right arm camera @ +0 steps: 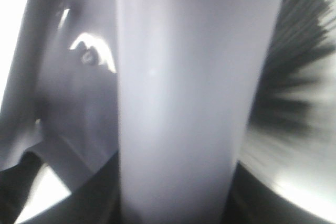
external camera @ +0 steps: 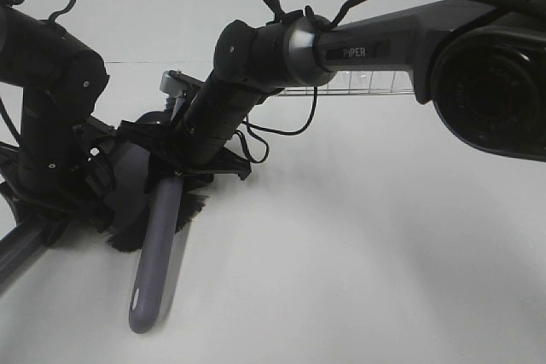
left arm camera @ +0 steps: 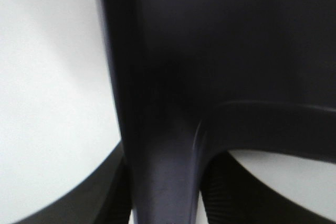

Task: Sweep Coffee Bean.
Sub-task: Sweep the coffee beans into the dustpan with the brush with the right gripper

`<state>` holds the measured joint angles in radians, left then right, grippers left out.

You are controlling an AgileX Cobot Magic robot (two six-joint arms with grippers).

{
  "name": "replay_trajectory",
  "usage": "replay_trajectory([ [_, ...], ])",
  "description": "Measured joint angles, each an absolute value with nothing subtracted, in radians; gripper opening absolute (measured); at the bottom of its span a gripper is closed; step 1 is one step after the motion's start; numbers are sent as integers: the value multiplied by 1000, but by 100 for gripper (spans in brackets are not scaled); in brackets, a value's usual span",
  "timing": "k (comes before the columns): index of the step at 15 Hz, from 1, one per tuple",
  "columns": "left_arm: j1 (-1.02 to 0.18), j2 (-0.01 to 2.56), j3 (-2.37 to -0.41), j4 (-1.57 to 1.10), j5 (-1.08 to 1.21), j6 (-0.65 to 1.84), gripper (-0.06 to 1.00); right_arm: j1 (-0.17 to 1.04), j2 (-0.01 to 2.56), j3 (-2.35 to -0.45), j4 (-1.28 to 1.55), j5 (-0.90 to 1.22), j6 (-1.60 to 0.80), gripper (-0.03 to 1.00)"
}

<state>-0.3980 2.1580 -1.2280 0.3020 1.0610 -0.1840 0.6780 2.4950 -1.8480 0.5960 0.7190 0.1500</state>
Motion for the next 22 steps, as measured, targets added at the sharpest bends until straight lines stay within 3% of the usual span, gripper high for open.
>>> replay_trajectory([
  [16, -398, 2158, -1228, 301, 1062, -183, 32, 596, 2393, -1856, 689, 890, -108, 27],
  [22, -398, 2158, -1228, 296, 1067, -183, 32, 546, 2292, -1856, 360, 996, -39, 27],
])
